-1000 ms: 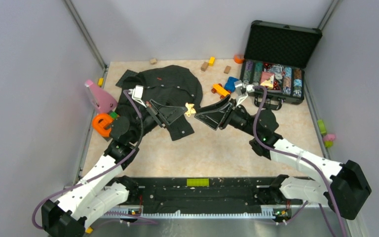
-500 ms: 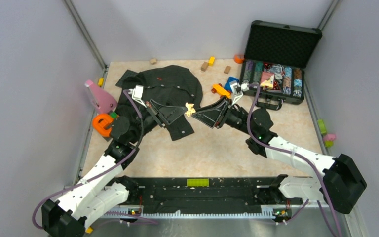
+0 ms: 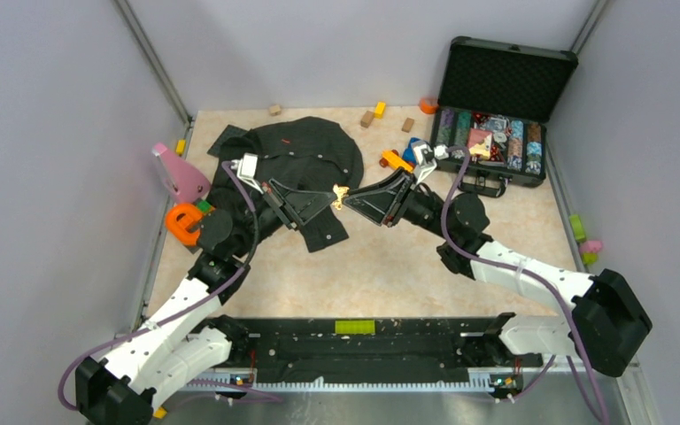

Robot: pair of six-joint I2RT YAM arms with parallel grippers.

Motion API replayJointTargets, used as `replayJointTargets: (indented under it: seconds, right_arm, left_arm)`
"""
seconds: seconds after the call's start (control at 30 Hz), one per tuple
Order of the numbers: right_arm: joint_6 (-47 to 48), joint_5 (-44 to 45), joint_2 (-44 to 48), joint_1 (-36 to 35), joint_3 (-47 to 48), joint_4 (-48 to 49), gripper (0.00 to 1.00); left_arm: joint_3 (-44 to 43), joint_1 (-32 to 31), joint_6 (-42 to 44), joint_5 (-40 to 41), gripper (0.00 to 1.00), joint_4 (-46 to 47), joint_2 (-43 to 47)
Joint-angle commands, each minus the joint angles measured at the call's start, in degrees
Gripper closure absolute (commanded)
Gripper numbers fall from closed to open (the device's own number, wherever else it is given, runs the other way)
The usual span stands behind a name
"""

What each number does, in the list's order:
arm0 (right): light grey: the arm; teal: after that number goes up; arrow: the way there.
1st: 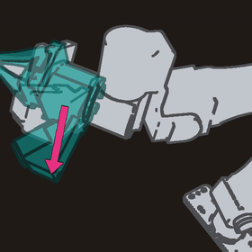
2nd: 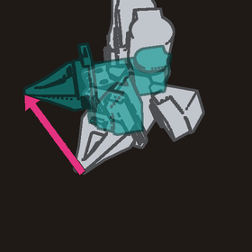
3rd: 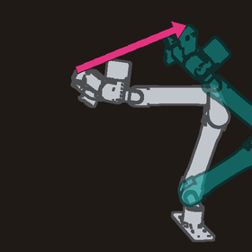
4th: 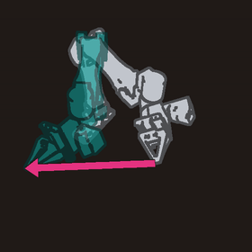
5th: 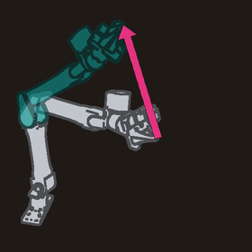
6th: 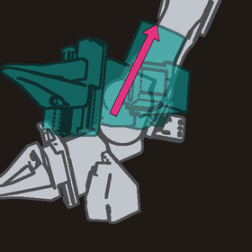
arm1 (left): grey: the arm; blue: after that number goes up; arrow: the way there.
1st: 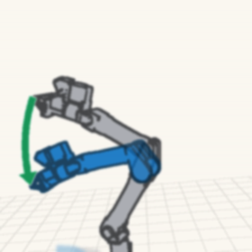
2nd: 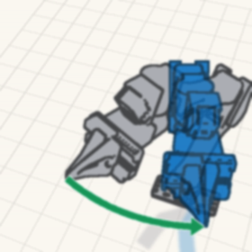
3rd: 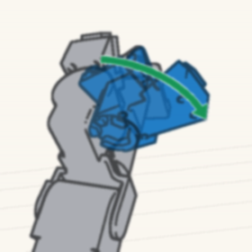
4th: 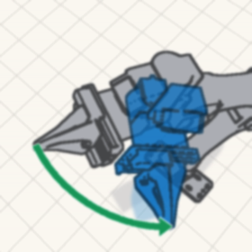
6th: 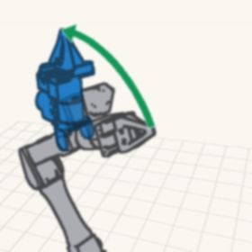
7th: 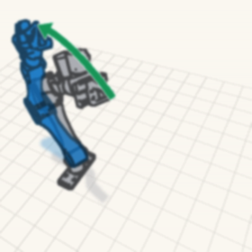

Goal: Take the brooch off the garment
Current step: Close the brooch.

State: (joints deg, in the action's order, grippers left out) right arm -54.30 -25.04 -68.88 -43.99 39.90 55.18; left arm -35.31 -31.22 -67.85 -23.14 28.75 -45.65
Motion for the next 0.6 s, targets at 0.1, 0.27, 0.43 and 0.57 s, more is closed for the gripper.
replayJointTargets:
  seconds: [0.1,0.27,0.43,0.57]
  right_arm:
    - [-0.6,-0.9,-0.6,-0.7,3.1,3.0,0.75]
    - [-0.5,-0.9,-0.7,-0.7,3.2,2.9,0.77]
    - [-0.4,-1.0,-0.7,-0.9,3.3,2.4,0.82]
    - [0.1,-1.0,-0.7,-0.9,3.4,1.5,0.82]
  left_arm:
    - [0.4,0.1,-0.3,-1.1,1.00,3.8,0.1]
    - [0.4,0.0,-0.3,-1.6,1.00,4.1,0.0]
    - [0.5,0.0,0.2,-2.1,1.00,4.0,0.1]
    - [0.4,0.1,0.6,-2.2,1.00,3.9,0.3]
